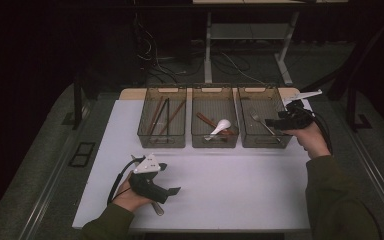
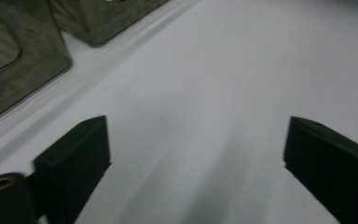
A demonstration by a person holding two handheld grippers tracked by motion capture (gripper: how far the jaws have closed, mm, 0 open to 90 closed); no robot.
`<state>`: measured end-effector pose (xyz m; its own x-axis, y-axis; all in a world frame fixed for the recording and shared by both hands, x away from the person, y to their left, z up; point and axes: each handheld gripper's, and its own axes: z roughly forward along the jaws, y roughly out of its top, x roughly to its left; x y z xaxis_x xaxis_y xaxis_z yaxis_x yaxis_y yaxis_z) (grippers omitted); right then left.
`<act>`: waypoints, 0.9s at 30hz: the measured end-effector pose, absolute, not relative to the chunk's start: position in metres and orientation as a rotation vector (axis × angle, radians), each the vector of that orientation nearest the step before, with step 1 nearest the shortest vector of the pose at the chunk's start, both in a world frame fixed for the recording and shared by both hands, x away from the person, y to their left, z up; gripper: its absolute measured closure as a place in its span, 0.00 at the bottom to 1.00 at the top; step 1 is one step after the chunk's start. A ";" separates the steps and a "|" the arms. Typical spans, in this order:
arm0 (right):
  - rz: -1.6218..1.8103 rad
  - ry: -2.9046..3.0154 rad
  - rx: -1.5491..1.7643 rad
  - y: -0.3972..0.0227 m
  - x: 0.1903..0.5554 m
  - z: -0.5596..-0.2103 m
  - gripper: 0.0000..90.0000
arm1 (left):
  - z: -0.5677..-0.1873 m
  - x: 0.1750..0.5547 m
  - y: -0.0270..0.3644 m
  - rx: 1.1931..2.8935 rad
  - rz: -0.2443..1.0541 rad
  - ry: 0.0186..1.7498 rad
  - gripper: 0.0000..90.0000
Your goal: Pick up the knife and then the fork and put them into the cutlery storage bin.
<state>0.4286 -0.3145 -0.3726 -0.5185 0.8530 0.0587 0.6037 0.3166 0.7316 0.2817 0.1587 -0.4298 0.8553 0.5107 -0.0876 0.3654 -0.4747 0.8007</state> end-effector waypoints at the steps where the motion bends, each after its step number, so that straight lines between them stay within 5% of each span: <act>1: 1.038 2.242 1.296 -0.313 0.423 -0.372 0.29 | -0.429 0.281 0.162 2.117 0.204 0.641 0.13; 10: 1.179 2.207 1.216 -0.303 0.378 -0.375 0.16 | -0.427 0.270 0.187 2.129 0.218 0.699 0.46; 19: 1.264 2.224 1.167 -0.288 0.336 -0.395 0.15 | -0.430 0.261 0.199 2.184 0.174 0.735 0.87; 23: 1.279 2.241 1.146 -0.286 0.315 -0.407 0.15 | -0.429 0.256 0.205 2.187 0.155 0.738 0.99; 27: 1.313 2.235 1.130 -0.287 0.297 -0.417 0.15 | -0.431 0.250 0.211 2.204 0.137 0.727 0.99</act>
